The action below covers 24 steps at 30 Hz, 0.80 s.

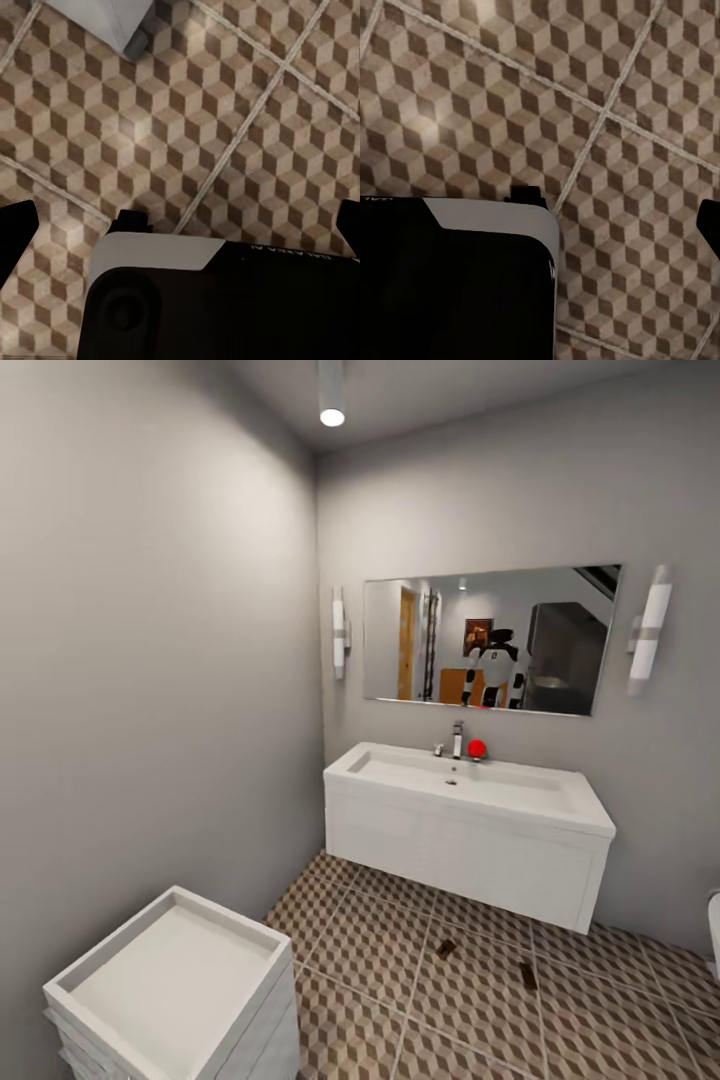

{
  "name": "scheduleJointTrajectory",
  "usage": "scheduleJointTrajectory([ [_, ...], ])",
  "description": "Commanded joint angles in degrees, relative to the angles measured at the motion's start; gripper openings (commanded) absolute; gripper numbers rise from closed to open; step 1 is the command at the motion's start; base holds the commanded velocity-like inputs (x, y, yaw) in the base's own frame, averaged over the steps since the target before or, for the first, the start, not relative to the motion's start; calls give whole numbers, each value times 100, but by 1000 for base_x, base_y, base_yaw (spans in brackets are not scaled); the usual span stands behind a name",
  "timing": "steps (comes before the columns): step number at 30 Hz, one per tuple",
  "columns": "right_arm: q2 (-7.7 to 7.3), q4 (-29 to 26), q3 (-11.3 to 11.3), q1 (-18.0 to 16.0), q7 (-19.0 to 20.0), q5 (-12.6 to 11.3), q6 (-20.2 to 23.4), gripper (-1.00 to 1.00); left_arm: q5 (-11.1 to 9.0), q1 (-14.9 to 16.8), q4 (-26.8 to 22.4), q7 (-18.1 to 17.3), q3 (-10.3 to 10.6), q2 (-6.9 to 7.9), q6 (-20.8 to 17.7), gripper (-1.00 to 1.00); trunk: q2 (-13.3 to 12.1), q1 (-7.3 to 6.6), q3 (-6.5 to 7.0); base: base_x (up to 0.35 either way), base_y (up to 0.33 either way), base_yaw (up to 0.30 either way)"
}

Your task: Take the four mousetraps from the cabinet in the bathroom and place them on the bathroom floor. Make sure all four end up on the same floor surface, and ensure that at least two of them are either under or directly next to the same bathroom sink.

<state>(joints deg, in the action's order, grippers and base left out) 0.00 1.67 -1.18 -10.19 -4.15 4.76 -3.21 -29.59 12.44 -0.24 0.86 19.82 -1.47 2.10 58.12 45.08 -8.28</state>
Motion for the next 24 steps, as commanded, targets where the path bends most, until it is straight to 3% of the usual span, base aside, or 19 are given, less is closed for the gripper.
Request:
scheduleJointTrajectory([
  [1, 0, 18, -14, -8, -24, 51, -30, 100, -47, 1, 7, 8, 48, -3, 19, 100, 5, 0, -8, 0, 0, 276],
  [24, 0, 18, -14, -9, -25, 51, -24, 100, -47, -14, 7, 2, 48, -3, 19, 100, 5, 0, -8, 0, 0, 276],
])
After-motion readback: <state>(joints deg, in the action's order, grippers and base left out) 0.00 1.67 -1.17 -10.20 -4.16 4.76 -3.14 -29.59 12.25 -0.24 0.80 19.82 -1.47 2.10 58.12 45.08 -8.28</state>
